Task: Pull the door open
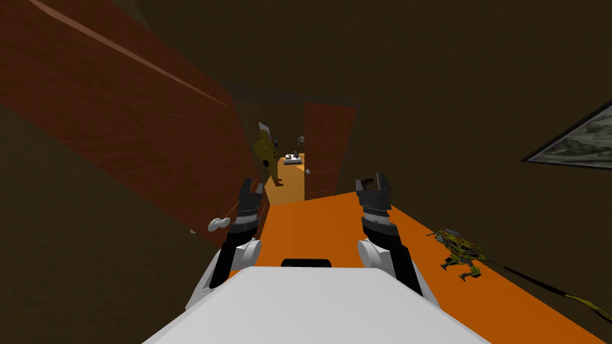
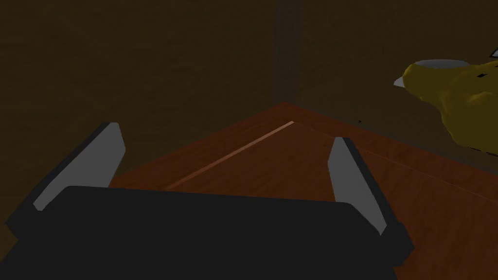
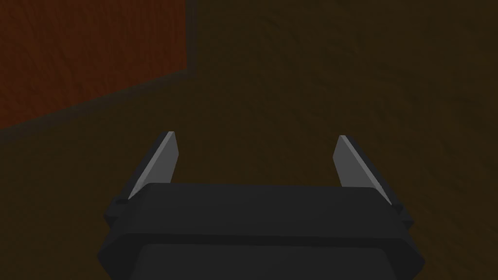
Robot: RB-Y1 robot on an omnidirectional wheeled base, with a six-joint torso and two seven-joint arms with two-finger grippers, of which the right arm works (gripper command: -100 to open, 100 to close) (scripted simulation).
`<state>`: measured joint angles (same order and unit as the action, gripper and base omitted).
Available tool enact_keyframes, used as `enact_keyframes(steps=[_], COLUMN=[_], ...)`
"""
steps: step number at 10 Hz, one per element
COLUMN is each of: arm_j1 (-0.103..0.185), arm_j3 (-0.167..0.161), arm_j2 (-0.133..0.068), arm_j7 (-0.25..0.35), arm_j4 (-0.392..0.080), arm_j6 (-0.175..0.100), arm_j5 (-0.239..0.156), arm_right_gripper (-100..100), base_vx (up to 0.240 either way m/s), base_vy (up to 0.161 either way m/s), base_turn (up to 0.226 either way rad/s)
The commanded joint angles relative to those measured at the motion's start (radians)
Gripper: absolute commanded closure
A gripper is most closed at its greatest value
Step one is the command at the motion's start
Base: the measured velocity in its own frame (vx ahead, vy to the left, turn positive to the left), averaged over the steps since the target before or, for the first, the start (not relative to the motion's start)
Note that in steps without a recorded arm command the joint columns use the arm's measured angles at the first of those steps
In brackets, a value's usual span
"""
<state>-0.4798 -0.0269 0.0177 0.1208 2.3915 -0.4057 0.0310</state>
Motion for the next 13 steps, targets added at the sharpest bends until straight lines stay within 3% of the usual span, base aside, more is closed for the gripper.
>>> enact_keyframes(steps=[1, 13], arm_j1=[0.000, 0.002], arm_j3=[0.000, 0.003], arm_j2=[-0.013, -0.076], arm_j7=[0.028, 0.209], arm_j4=[-0.034, -0.256], arm_j6=[-0.016, -0.118], arm_j5=[-0.028, -0.213], arm_right_gripper=[-100, -100], base_vx=[-0.030, 0.110], base_vy=[0.049, -0.017], base_turn=[0.242, 0.178])
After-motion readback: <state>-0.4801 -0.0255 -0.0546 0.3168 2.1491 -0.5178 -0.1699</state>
